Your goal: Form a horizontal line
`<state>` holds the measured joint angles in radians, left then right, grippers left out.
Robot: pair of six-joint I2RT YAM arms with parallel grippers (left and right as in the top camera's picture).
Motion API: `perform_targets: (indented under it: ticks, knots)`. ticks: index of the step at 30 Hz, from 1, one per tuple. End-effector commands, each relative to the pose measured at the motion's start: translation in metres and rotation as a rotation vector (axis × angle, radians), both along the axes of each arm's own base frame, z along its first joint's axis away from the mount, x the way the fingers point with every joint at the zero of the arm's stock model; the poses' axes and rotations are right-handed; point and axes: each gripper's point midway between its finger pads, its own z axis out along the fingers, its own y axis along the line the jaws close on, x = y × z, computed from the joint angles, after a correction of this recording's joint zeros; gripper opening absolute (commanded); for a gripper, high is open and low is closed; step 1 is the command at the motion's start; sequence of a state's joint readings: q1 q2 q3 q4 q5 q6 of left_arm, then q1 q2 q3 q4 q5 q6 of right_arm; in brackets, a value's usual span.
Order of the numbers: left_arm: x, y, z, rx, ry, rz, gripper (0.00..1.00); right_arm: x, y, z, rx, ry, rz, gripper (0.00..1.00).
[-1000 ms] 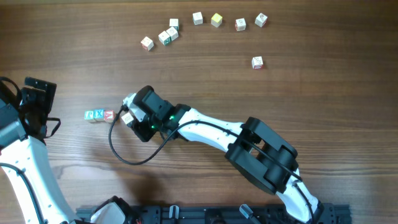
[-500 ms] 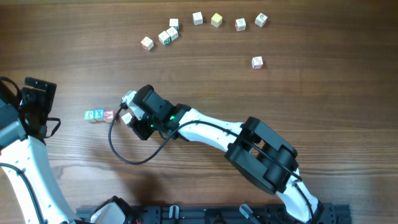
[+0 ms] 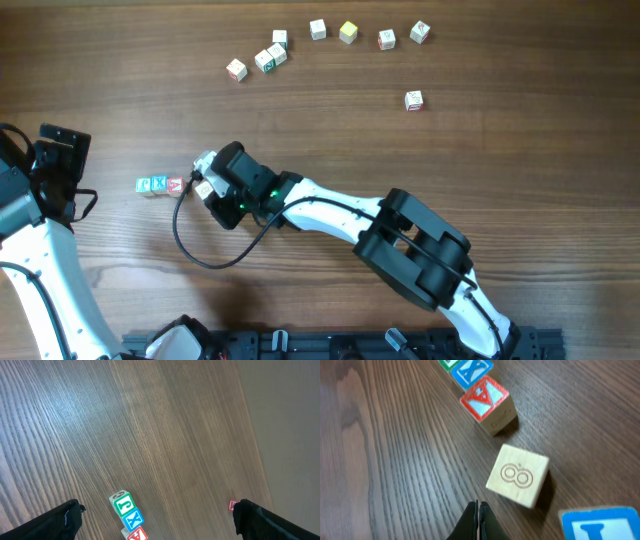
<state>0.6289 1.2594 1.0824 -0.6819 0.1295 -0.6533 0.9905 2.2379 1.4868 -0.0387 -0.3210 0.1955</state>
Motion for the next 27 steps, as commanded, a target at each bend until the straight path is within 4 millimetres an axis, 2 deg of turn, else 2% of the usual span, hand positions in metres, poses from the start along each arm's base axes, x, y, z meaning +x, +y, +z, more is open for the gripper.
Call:
perform_targets:
  ticks: [1,7,27]
  knots:
    - [0.002,0.002,0.007,0.0,-0.02,0.006,1.0,-0.006,-0.001,-0.02,-0.02,0.019,0.021,0.05]
    - [0.002,0.002,0.007,0.0,-0.02,0.006,1.0,-0.002,0.002,-0.022,-0.006,0.003,0.016,0.05]
    - [0.002,0.002,0.007,0.0,-0.02,0.006,1.0,0.008,0.021,-0.004,0.101,-0.068,0.019,0.05]
